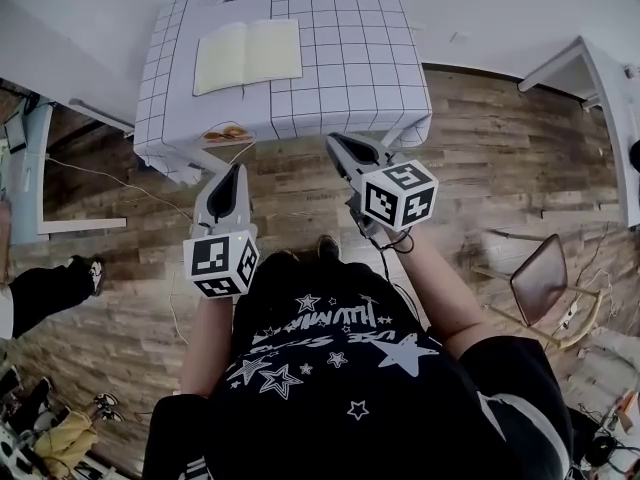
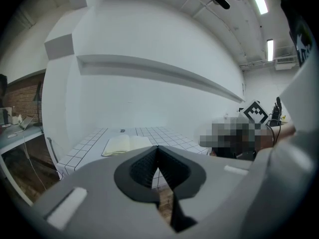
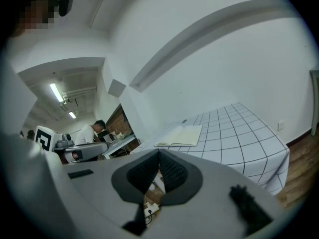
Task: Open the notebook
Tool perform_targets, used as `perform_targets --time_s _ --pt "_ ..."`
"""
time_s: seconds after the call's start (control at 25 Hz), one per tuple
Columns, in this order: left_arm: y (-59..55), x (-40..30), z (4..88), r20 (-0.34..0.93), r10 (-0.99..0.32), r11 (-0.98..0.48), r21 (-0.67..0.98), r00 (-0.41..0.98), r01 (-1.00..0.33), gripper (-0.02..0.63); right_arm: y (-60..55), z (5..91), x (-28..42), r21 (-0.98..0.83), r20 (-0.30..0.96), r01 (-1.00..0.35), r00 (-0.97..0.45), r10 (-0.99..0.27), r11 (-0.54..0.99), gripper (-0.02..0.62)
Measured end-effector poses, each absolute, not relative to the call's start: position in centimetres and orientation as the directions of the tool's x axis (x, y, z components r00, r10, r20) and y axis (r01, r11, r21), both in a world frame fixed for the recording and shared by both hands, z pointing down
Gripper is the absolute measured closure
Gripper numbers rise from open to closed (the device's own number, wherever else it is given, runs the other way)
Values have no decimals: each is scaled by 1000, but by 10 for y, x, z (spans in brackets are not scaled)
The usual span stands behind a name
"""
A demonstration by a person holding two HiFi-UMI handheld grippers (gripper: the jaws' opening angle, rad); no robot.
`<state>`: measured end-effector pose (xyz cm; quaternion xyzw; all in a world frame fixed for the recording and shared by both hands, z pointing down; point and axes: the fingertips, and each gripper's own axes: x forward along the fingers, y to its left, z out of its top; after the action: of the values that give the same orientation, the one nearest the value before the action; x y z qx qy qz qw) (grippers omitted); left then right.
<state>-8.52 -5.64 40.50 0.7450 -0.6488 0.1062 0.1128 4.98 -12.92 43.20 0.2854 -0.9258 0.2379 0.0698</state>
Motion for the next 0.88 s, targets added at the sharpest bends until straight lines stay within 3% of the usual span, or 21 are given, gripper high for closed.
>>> perform_targets --time_s 0.88 --pt "64 -147 389 246 -947 -180 129 208 -975 598 5 402 -16 -270 288 -567 -819 -496 778 580"
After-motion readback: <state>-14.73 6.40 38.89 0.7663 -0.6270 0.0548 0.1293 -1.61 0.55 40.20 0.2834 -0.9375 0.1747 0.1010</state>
